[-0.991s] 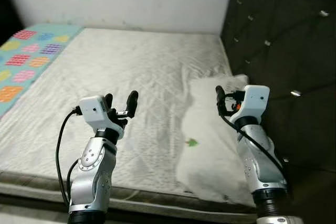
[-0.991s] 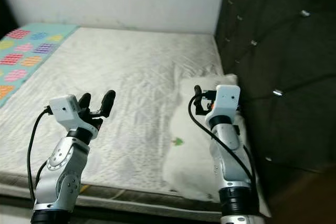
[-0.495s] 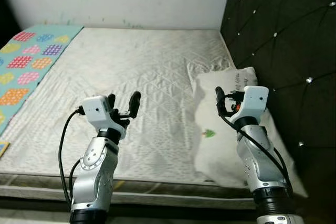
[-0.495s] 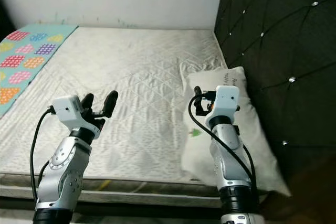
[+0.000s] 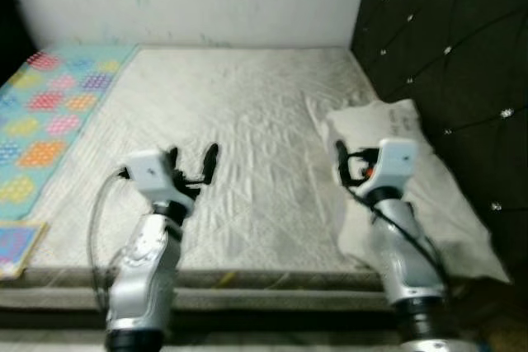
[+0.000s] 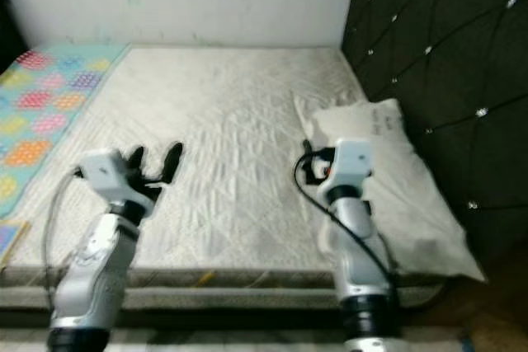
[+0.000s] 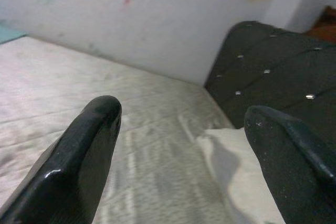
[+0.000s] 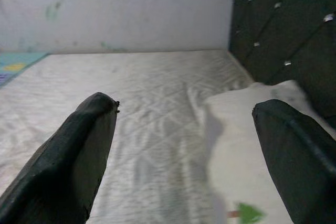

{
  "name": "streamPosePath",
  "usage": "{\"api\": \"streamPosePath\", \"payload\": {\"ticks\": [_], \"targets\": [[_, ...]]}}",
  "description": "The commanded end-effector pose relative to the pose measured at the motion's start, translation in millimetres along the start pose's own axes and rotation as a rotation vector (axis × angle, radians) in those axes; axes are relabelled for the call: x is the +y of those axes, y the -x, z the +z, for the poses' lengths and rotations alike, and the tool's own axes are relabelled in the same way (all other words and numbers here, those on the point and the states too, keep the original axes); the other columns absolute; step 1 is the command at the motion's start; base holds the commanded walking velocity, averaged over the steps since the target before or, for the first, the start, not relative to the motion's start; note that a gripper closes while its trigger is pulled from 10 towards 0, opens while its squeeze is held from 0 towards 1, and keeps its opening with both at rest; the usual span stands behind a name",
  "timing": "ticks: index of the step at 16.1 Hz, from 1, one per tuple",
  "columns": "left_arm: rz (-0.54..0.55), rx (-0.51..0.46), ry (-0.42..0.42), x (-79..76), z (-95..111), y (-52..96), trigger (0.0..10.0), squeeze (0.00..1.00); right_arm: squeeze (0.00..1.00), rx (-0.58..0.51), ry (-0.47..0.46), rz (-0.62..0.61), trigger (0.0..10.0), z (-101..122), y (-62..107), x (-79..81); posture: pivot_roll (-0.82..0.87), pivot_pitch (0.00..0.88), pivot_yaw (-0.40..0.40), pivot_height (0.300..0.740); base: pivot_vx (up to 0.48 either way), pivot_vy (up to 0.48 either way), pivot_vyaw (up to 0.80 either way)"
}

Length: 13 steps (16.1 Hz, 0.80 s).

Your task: Clean up the room

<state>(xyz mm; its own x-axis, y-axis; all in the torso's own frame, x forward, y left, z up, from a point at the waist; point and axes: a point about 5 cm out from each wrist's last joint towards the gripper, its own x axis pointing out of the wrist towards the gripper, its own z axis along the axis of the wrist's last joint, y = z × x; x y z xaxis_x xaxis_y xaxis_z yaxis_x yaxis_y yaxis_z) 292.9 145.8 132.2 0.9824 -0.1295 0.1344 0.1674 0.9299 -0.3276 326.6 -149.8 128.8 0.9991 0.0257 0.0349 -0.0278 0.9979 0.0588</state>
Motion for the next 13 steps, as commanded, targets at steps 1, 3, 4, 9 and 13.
{"api": "streamPosePath", "payload": {"ticks": [1, 3, 4, 9, 13], "targets": [[0.007, -0.006, -0.01, 1.5, 1.9, 0.3, 10.0, 0.0, 0.0, -0.02, 0.003, 0.015, 10.0, 5.9, -2.8, 3.8, -0.18, 0.008, 0.014, 0.74, 0.0, 0.0, 0.0], [0.004, -0.007, -0.007, 1.0, 1.9, 0.3, 10.0, 0.0, 0.0, -0.02, 0.001, 0.015, 10.0, 5.8, -2.9, 3.8, -0.18, 0.011, 0.016, 0.74, 0.0, 0.0, 0.0], [0.004, -0.006, -0.006, 1.0, 1.9, 0.2, 10.0, 0.0, 0.0, -0.02, 0.001, 0.015, 10.0, 5.8, -2.9, 4.0, -0.18, 0.011, 0.016, 0.74, 0.0, 0.0, 0.0], [0.025, 0.013, -0.013, 7.6, -1.8, 3.3, 10.0, 0.0, 0.0, -0.018, 0.006, 0.025, 10.0, 4.7, -1.1, 3.7, -0.18, 0.013, 0.019, 0.74, 0.0, 0.0, 0.0], [0.045, 0.023, -0.02, 13.0, -3.1, 4.8, 10.0, 0.0, 0.0, -0.016, 0.005, 0.025, 10.0, 4.5, -1.4, 2.4, -0.18, 0.013, 0.02, 0.74, 0.0, 0.0, 0.0]]}}
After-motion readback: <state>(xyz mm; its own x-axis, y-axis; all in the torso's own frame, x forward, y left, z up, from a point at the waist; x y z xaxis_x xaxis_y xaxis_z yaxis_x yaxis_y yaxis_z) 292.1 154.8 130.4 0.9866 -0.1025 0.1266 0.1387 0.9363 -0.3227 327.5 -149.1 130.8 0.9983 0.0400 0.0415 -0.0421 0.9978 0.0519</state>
